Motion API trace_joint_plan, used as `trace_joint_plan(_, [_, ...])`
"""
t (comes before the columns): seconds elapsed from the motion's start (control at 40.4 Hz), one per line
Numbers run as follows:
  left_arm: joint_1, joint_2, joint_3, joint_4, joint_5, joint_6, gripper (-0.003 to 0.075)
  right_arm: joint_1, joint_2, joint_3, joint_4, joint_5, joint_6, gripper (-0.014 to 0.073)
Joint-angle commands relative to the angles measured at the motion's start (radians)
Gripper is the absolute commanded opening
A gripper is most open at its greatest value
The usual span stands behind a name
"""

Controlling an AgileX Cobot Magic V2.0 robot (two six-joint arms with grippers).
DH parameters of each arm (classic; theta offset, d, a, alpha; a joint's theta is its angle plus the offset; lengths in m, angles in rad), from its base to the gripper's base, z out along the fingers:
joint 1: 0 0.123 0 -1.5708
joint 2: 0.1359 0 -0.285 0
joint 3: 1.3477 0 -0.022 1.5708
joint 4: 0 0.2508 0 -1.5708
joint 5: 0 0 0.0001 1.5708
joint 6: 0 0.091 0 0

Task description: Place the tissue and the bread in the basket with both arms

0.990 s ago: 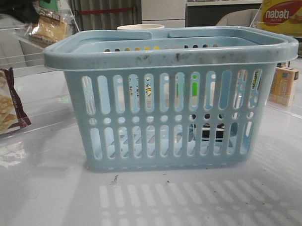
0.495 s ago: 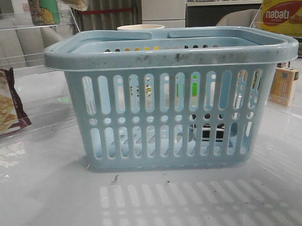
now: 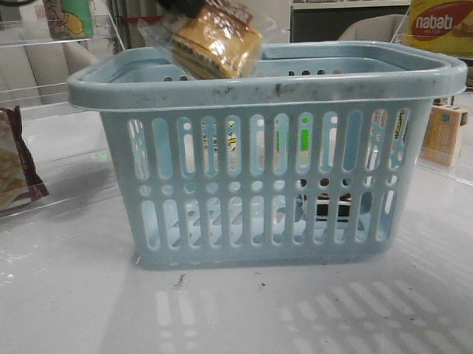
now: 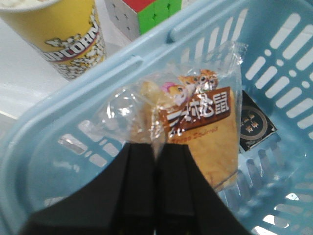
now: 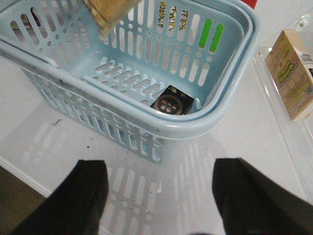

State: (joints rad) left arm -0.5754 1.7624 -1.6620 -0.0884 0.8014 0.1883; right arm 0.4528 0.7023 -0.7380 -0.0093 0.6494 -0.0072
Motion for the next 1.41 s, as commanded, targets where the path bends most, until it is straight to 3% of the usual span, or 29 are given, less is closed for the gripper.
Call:
trace_joint_plan(0.0, [-0.022,-0.025,-0.034,-0.006,-0.059,0.002,0.0171,0.0,-0.005,-0.027,-0.013,-0.072,-0.009,0.0559])
trace_joint_plan(0.148, [-0.032,-0.023,-0.034,-0.006,-0.057,0.002,0.0461,0.0,-0.005,-0.027,-0.013,-0.072,-0.009,0.0559])
trace_joint_plan(0.223, [-0.032,-0.042,-0.034,-0.008,-0.046,0.002,0.0527,0.0,-0.005,-0.027,-0.013,-0.071,-0.009,0.0559])
trace_joint_plan(0.495, [-0.032,-0.219,0.048,-0.022,-0.002,0.002,0.0527,0.0,-0.005,-0.027,-0.013,-0.071,-0.009,0.0559])
trace_joint_plan(0.965, [-0.032,-0.665,0.48,-0.016,-0.117,0.002,0.0527,0.0,-0.005,-0.027,-0.013,-0.071,-0.009,0.0559])
trace_joint_plan(1.386, [-0.032,-0.897,0.746,-0.016,-0.13,0.002,0.0527,0.0,-0.005,-0.027,-0.013,-0.072,-0.009,0.0559])
